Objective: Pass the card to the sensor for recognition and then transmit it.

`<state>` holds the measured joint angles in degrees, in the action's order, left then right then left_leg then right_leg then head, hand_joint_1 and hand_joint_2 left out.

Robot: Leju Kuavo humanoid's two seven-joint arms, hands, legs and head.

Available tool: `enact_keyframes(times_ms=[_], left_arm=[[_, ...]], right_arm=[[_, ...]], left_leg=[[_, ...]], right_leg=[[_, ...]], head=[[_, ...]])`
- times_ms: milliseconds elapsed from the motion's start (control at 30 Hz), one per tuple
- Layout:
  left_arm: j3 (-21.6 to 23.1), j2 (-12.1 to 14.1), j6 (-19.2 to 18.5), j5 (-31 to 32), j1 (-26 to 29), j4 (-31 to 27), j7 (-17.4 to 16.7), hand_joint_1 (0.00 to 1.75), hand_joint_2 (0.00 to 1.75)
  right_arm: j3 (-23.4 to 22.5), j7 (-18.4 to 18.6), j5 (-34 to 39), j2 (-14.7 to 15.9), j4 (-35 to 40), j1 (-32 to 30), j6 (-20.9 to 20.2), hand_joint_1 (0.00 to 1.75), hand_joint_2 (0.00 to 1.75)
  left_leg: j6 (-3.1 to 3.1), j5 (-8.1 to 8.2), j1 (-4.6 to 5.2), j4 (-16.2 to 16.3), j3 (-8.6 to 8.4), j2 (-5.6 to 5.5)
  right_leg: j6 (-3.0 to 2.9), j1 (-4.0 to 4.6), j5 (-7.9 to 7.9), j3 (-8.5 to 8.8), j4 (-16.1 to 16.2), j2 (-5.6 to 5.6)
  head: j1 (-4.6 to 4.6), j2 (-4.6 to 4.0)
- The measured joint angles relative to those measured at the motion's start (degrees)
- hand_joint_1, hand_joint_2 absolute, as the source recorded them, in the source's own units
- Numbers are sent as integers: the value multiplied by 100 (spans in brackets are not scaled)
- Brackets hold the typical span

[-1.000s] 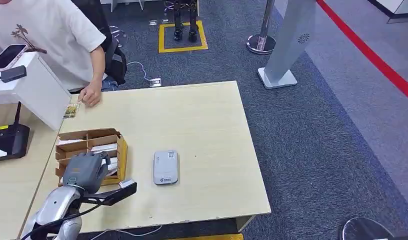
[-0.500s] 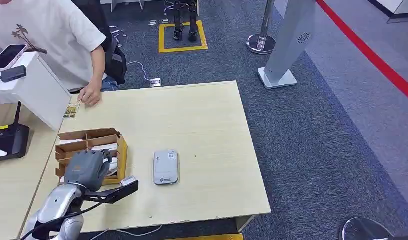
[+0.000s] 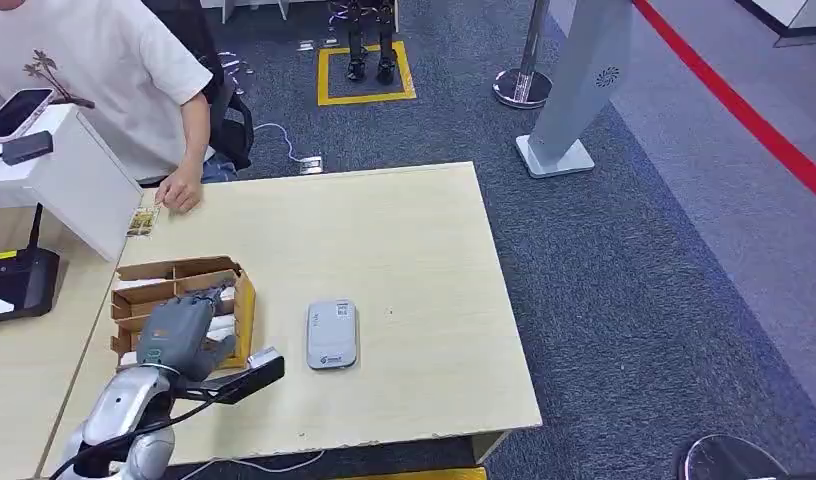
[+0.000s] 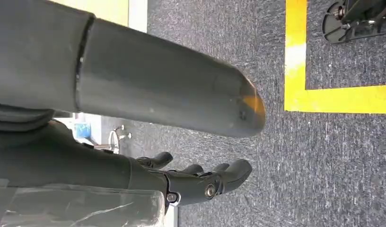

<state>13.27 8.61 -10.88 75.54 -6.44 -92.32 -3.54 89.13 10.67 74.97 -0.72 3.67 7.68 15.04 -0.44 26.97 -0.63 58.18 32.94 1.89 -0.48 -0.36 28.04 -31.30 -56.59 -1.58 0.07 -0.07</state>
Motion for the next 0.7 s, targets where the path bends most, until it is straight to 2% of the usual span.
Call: enact_keyframes(times_ms=[433,700], left_arm=[[0,-68,44,30,-32,-2,13,0,175],[0,94,-50,103,161,-160,-46,0,175]], right_arm=[[0,2,35,0,7,-1,-2,0,0],[0,22,127,0,7,-6,0,0,0]], left_leg=[[0,0,0,0,0,0],[0,0,0,-1,1,-1]], right_leg=[[0,0,0,1,0,0],[0,0,0,1,-1,0]], head=[[0,0],[0,0]])
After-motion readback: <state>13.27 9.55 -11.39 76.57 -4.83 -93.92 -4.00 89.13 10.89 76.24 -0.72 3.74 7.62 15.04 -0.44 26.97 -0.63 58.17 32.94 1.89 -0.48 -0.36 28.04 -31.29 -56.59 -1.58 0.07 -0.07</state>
